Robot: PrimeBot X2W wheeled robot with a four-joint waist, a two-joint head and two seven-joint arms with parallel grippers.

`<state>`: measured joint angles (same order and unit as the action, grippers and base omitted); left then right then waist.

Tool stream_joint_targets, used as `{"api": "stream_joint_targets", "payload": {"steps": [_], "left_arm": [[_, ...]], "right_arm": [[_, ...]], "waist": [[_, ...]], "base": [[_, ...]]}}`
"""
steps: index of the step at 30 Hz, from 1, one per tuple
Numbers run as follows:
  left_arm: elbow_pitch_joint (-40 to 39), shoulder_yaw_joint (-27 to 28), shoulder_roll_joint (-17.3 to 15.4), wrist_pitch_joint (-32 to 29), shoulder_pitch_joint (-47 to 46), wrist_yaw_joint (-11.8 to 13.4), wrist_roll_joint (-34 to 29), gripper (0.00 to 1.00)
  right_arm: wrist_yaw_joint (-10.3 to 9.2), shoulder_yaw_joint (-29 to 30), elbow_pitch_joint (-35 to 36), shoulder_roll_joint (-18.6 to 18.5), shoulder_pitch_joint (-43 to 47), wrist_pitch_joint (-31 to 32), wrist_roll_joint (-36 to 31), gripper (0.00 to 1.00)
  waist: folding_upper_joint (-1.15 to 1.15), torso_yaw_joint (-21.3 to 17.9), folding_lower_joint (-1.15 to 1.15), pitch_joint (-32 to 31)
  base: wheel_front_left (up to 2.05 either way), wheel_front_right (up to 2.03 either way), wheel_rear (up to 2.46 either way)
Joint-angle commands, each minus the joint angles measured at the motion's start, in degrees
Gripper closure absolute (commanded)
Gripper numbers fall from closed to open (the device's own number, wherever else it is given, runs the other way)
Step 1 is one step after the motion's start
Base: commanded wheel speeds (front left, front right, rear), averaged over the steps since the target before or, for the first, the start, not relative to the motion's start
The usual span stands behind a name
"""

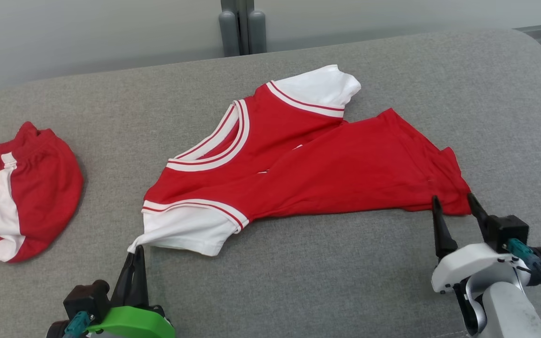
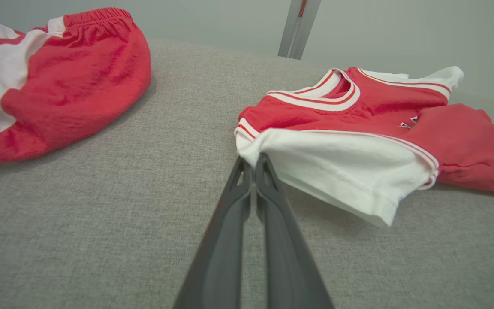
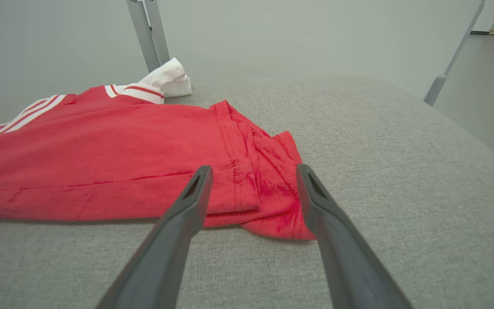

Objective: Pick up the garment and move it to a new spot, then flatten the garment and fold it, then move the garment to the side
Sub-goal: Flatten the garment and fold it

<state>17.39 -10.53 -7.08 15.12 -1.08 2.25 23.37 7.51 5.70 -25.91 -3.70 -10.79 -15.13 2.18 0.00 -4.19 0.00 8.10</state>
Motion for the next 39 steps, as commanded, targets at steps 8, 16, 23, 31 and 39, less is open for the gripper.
{"api": "stream_joint_targets", "payload": {"steps": [8,16,23,31,39], "left_arm": [[0.5,0.3,0.1,0.0,-0.4,-0.5,-1.2,1.00],[0.8,0.8,0.6,0.0,-1.2,-0.8,-1.6,1.00],[0.9,1.4,1.1,0.0,-1.1,-1.0,-2.1,1.00],[-1.9,3.5,1.9,0.0,-0.5,-1.7,-2.4,1.00],[-11.3,5.3,0.9,-4.1,-8.5,-4.0,1.8,1.00]], "right_arm": [[-0.04,-5.8,-15.1,-4.8,-12.8,5.0,2.7,0.00],[-0.04,-11.9,-21.7,-6.7,-16.8,7.1,6.2,0.00],[-0.04,-14.4,-24.2,-7.3,-17.7,5.7,7.2,0.87],[-0.04,-15.1,-22.6,-8.6,-18.2,1.9,7.8,1.00],[-0.04,-14.3,-11.0,-11.2,-22.2,0.9,9.3,1.00]], "waist": [[0.00,0.3,0.00,0.9],[0.00,0.9,0.00,0.9],[0.00,1.1,0.00,0.6],[0.00,0.3,0.00,-0.9],[0.00,-0.3,0.00,1.0]], "base": [[0.00,0.00,0.00],[0.00,0.00,0.00],[0.00,0.00,0.00],[0.00,0.00,0.00],[0.00,0.00,0.00]]}}
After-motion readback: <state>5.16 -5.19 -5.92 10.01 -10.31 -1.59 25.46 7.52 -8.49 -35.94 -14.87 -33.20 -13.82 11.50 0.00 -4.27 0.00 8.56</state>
